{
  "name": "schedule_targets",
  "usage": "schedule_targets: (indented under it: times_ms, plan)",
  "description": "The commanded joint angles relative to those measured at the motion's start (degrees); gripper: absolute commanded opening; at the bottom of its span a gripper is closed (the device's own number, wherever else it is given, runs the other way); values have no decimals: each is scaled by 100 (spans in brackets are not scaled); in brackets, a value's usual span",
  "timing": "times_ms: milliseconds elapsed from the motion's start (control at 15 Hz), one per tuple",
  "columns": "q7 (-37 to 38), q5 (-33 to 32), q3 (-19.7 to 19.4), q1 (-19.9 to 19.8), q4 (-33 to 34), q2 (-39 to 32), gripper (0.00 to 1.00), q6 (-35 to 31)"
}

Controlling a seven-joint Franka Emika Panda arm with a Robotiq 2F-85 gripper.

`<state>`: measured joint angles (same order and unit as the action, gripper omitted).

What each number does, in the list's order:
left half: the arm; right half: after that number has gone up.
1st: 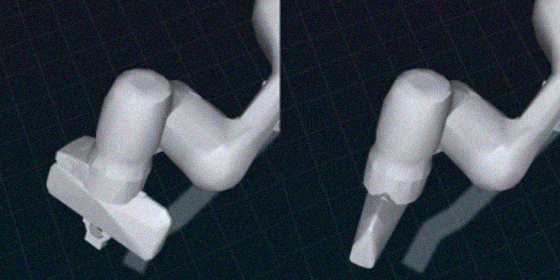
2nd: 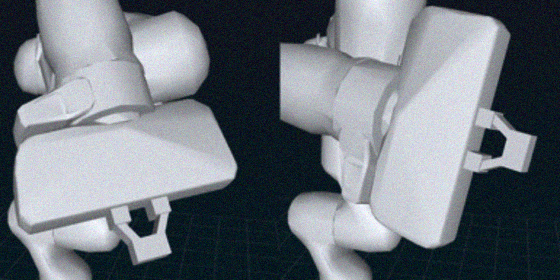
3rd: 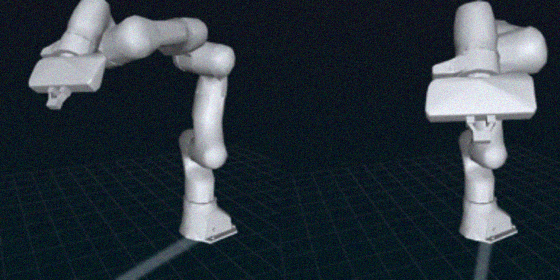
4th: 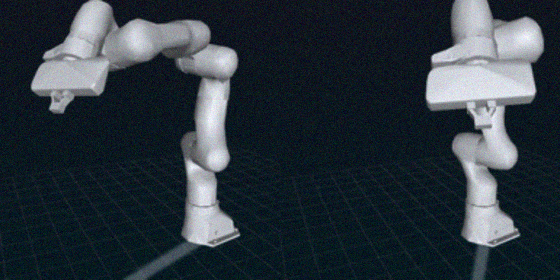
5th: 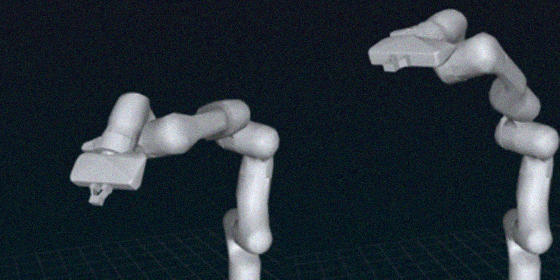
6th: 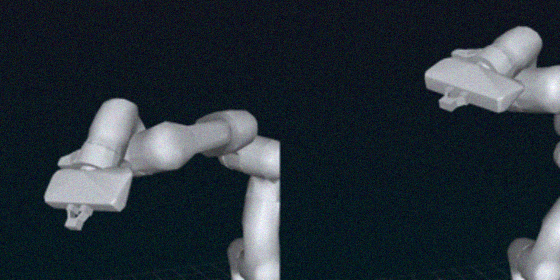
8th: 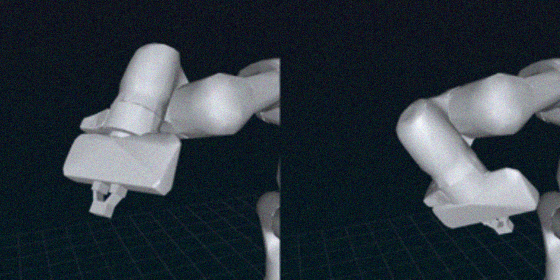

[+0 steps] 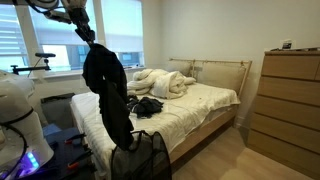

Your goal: Put some of the clothes on the bed in the laundry hamper

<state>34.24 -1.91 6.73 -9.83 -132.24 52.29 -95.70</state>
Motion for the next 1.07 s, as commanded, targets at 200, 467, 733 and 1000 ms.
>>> schedule_targets:
  times_ms: [200, 467, 733, 1000]
  plan:
    - [107, -217, -160, -498, -607, 29, 1, -1157]
    - [91, -205, -242, -657, -936, -32, 1, -1636]
    - [75, -444, -253, -896, -1305, -55, 1, -2218]
    - [59, -738, -287, -1132, -1712, -122, 1, -2949]
